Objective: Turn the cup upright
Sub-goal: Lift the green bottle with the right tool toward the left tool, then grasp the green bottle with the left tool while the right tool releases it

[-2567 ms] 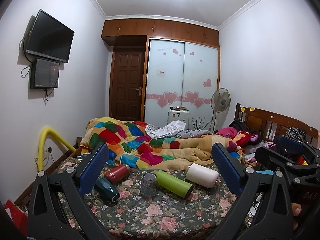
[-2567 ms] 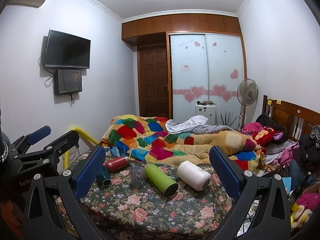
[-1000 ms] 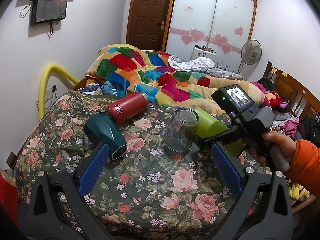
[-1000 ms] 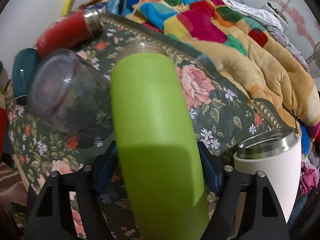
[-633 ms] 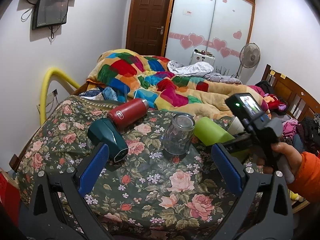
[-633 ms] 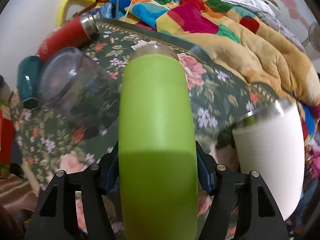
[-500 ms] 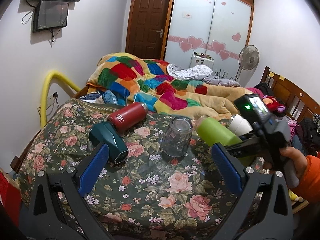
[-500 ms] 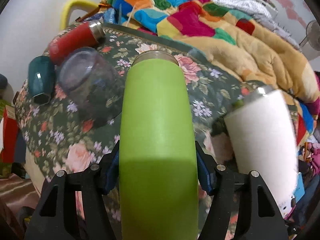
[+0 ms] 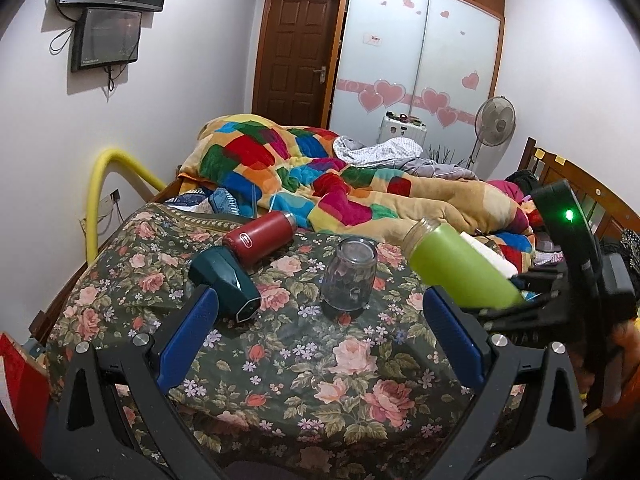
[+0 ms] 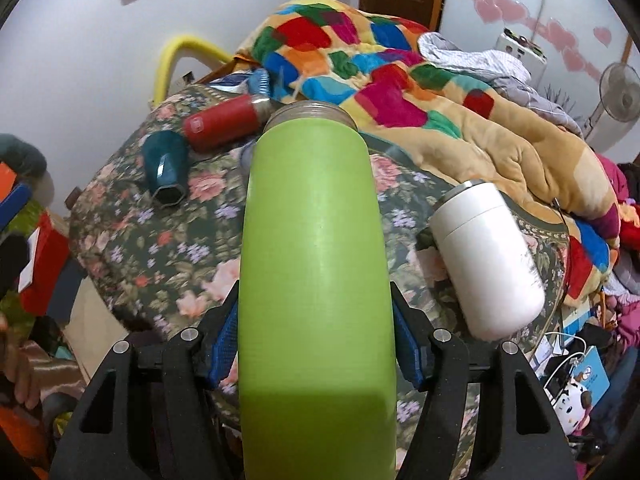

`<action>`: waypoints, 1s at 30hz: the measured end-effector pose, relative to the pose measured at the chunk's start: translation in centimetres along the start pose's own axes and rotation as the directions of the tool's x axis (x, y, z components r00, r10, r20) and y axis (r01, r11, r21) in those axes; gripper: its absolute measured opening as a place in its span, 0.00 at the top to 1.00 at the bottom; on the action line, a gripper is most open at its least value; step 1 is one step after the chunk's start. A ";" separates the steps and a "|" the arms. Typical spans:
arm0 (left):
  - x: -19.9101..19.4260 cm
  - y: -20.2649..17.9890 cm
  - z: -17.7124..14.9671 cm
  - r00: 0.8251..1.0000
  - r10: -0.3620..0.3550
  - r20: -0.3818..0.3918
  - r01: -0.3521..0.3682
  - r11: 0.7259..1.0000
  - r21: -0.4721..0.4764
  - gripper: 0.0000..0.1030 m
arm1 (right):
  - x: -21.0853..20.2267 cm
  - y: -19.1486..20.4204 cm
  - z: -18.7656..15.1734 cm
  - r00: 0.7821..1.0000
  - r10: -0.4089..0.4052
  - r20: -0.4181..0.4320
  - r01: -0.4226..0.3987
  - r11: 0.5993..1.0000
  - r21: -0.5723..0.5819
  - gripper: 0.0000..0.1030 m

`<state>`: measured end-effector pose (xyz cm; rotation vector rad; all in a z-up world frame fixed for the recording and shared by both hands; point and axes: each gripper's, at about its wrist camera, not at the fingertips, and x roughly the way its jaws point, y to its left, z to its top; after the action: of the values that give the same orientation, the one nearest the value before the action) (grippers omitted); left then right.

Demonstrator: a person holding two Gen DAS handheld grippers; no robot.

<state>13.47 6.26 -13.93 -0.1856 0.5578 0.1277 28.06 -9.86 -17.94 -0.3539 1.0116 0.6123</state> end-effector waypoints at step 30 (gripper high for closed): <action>5.9 2.2 -3.6 0.977 -0.008 -0.215 -0.005 0.998 -0.058 0.00 | 8.7 4.2 -3.8 0.991 -0.035 -0.131 0.022 0.995 -0.095 0.39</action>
<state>16.20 8.05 -20.36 -0.2582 0.7699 0.1232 26.15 -5.92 -27.34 -0.4957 1.1056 0.6174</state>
